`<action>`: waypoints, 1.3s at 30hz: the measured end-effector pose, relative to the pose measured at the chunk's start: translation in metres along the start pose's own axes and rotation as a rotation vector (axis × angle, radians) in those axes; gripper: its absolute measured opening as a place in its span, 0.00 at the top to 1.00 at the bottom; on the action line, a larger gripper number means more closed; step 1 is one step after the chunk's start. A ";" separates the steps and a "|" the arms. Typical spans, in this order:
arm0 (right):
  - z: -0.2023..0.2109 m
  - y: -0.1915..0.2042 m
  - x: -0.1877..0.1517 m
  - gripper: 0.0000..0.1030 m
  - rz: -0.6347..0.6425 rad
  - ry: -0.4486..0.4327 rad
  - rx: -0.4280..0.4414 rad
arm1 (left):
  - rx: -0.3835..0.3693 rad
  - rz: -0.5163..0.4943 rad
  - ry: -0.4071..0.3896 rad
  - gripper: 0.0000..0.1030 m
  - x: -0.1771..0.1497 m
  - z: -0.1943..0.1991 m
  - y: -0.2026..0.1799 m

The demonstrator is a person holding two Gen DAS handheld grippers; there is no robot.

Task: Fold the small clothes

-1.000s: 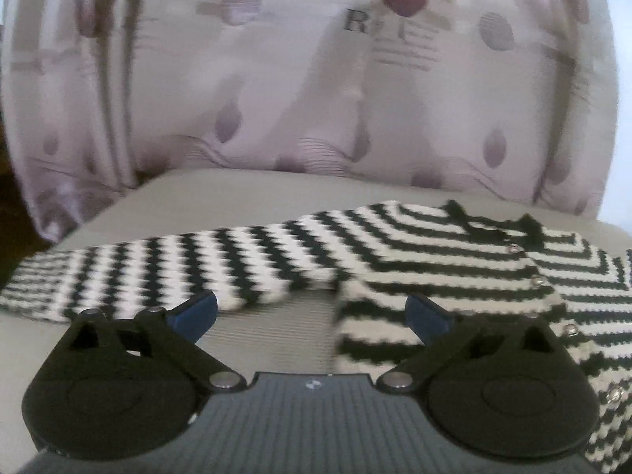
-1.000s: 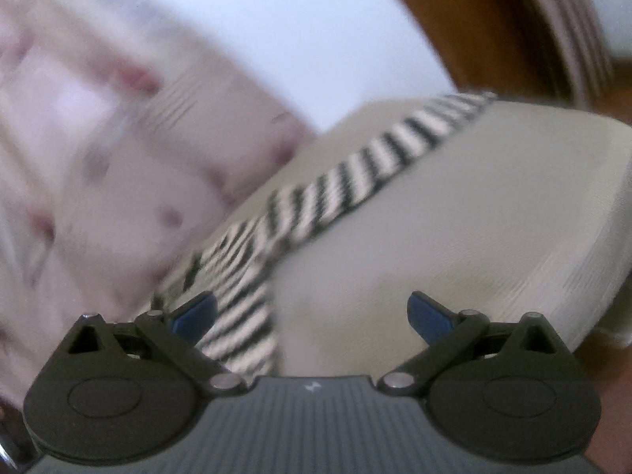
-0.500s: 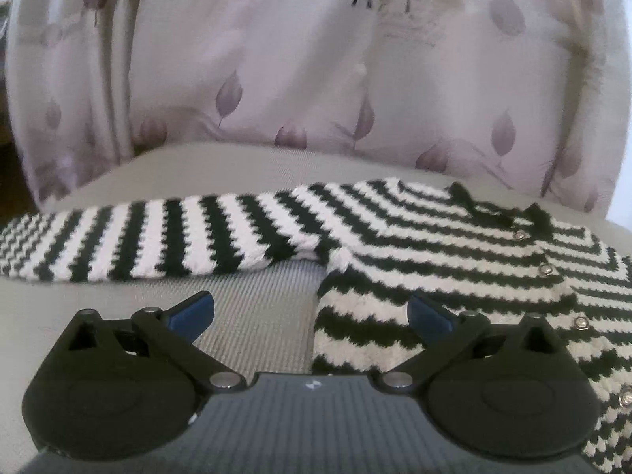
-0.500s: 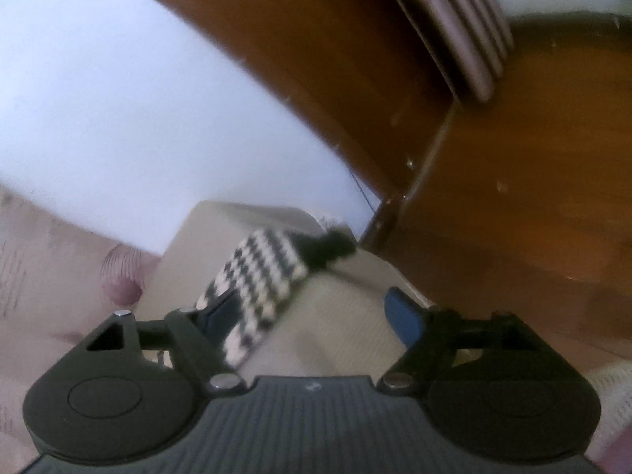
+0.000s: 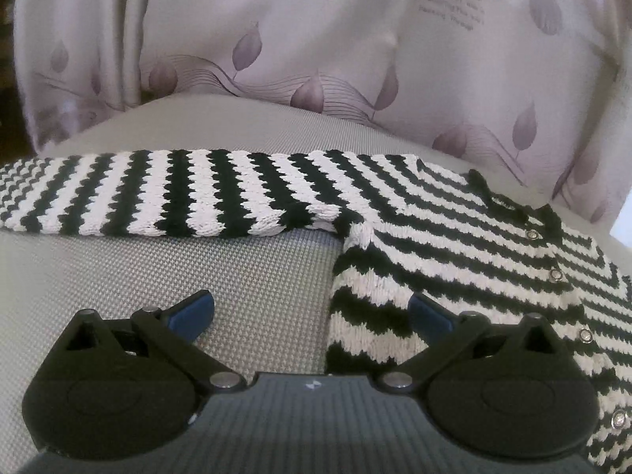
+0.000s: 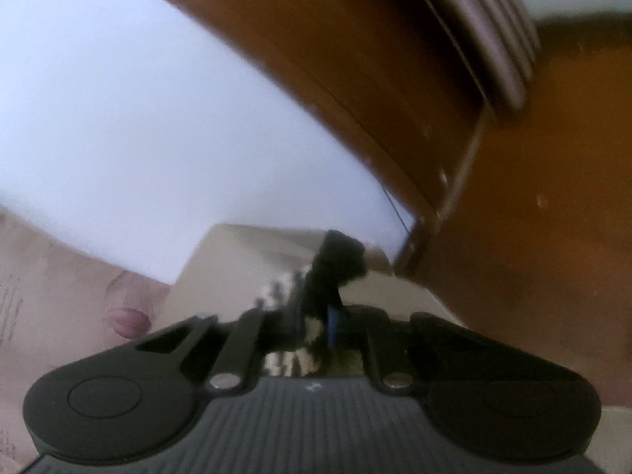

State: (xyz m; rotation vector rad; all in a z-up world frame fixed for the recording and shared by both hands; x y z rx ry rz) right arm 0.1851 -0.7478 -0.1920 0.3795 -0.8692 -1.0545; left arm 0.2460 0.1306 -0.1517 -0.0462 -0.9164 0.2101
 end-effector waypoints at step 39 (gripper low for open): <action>0.020 0.454 -0.457 0.89 0.272 0.494 0.698 | -0.158 0.245 -0.064 0.00 0.007 0.014 0.021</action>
Point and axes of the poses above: each gripper's, at about its wrist camera, not at the fingertips, and z roughly against the way its jaws point, y to its left, x to its top, the point moved 8 cm from there along -z, roughly the way its jaws point, and after that the axes turned 1 degree about x, right-handed, at the moved point
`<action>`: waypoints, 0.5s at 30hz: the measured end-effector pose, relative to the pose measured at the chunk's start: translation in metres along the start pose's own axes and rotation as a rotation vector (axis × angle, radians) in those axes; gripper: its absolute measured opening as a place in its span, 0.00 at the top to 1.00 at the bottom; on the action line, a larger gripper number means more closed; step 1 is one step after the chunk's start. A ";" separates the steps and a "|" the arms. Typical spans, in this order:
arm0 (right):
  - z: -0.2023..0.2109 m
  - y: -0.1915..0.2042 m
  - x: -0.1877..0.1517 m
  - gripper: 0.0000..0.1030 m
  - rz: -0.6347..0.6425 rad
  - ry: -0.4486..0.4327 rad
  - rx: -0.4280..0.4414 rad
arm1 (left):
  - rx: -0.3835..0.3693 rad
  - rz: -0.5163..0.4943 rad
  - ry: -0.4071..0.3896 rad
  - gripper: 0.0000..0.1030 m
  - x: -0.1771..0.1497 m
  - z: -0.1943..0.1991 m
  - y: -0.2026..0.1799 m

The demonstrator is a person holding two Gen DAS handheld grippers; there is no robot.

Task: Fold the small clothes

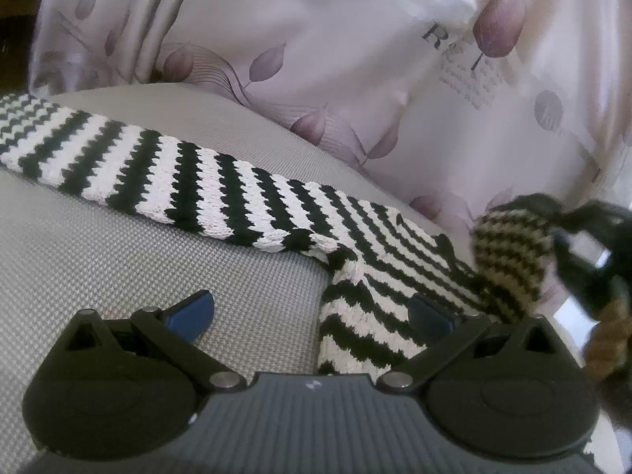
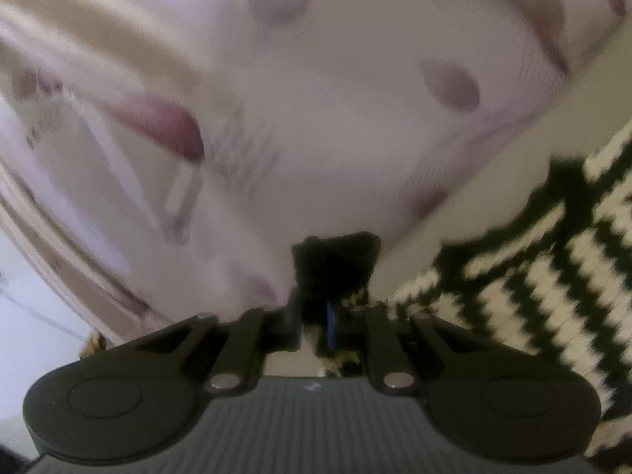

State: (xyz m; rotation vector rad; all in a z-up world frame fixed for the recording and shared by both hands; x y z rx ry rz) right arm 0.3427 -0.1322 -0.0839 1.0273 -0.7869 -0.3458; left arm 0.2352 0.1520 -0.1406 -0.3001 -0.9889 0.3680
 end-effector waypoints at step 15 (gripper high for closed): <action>-0.052 -0.002 -0.073 0.50 0.201 0.260 -0.087 | -0.015 0.026 -0.002 0.00 0.001 0.001 0.001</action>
Point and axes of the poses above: each gripper's, at about its wrist camera, not at the fingertips, and z roughly against the way its jaws point, y to its left, x to its top, the point moved 8 cm from there along -z, roughly the way its jaws point, and after that the axes turned 1 degree about x, right-handed, at the moved point
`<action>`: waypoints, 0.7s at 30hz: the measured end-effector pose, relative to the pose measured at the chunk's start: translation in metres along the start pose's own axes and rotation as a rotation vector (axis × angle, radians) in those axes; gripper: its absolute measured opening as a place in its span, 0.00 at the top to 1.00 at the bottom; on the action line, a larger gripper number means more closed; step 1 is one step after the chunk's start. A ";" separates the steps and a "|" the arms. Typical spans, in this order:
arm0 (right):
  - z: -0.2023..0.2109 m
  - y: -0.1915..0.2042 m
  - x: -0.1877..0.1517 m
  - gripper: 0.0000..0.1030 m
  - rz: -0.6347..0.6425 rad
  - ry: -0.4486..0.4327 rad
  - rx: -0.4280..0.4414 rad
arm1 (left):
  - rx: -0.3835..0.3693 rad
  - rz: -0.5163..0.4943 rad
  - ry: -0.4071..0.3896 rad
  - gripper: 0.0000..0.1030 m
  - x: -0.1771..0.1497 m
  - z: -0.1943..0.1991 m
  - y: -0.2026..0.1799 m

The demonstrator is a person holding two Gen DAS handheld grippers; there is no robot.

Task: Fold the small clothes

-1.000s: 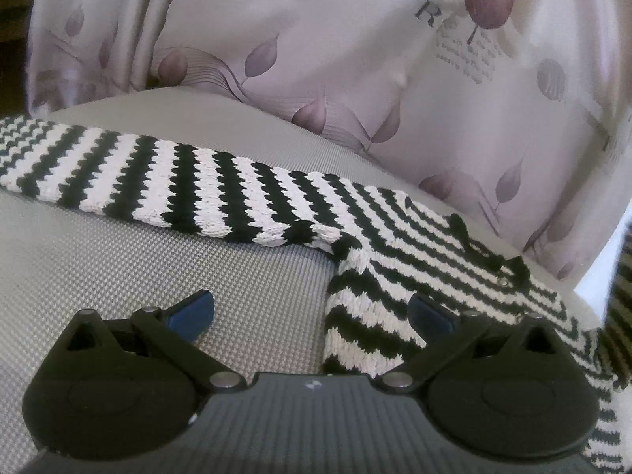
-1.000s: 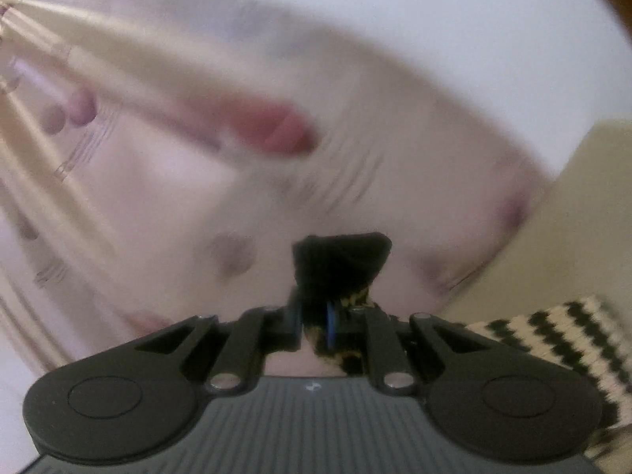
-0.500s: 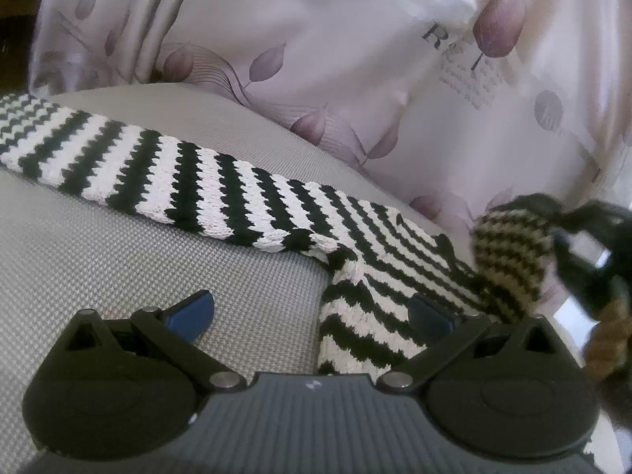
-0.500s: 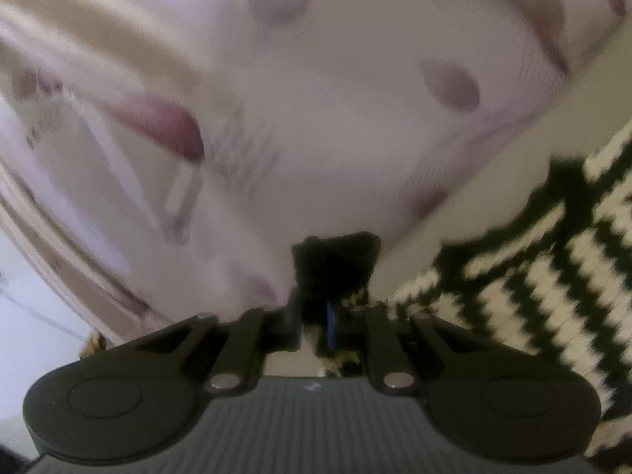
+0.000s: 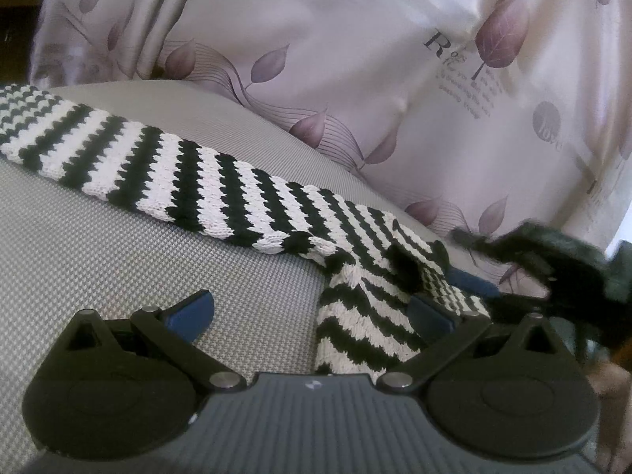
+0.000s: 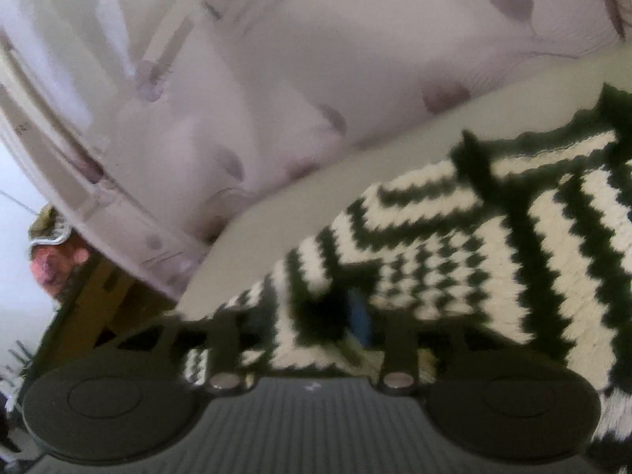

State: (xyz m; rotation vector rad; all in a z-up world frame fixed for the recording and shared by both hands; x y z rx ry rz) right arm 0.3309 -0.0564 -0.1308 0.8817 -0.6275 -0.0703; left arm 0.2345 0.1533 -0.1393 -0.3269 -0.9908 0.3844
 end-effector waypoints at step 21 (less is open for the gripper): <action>0.234 0.013 -0.108 0.25 0.037 -0.080 0.126 | 0.208 0.218 -0.093 0.05 0.120 0.101 0.150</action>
Point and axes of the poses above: each gripper's, at about its wrist camera, not at the fingertips, and z roughly against the way its jaws point, y to its left, x to its top, the point moved 8 cm from there along -z, roughly the way its jaws point, and after that the axes turned 1 degree about x, right-handed, at the moved point
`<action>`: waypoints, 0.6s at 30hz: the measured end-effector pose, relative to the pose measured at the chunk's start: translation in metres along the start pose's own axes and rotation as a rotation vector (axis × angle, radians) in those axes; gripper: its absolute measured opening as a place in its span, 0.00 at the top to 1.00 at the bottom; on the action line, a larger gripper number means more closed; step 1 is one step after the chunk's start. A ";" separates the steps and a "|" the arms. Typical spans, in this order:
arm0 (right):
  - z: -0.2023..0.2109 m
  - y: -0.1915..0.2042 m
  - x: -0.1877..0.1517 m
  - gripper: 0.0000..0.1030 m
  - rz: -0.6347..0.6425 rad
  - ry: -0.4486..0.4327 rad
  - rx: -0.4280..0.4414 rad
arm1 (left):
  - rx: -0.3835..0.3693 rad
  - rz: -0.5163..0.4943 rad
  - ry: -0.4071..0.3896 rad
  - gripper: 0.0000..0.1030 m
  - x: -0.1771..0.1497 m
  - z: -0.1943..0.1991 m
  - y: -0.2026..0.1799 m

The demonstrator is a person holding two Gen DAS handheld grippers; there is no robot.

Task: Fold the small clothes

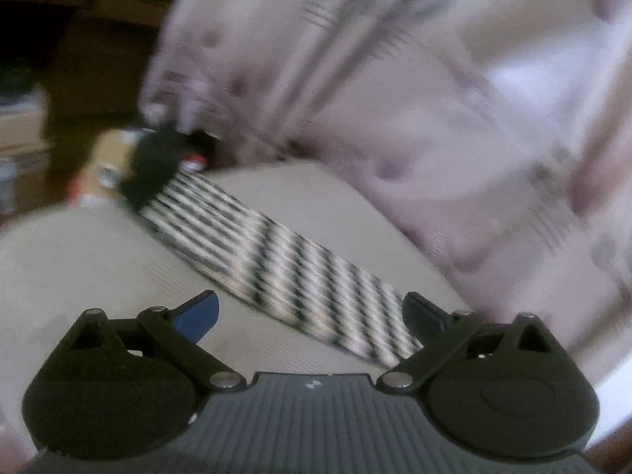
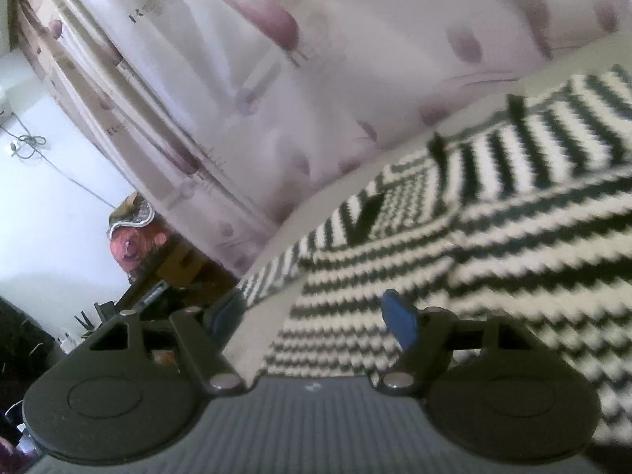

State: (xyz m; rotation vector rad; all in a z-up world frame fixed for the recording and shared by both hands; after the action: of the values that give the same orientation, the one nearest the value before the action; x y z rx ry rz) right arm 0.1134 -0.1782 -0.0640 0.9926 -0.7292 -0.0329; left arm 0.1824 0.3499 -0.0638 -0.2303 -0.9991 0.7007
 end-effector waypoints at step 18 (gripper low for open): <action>0.045 -0.009 -0.011 0.21 -0.070 -0.090 -0.076 | 0.266 -0.044 0.091 0.76 0.067 -0.076 0.103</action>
State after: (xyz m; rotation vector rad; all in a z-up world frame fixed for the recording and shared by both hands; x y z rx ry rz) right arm 0.0819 -0.2138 -0.0621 0.9481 -0.7698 -0.1654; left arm 0.2240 0.4812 -0.1077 -0.0075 -0.8119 0.7678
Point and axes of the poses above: each gripper's, at about its wrist camera, not at the fingertips, and z roughly against the way its jaws point, y to its left, x to its top, the point moved 8 cm from there along -z, roughly the way its jaws point, and after that the axes turned 1 degree about x, right-handed, at the moved point
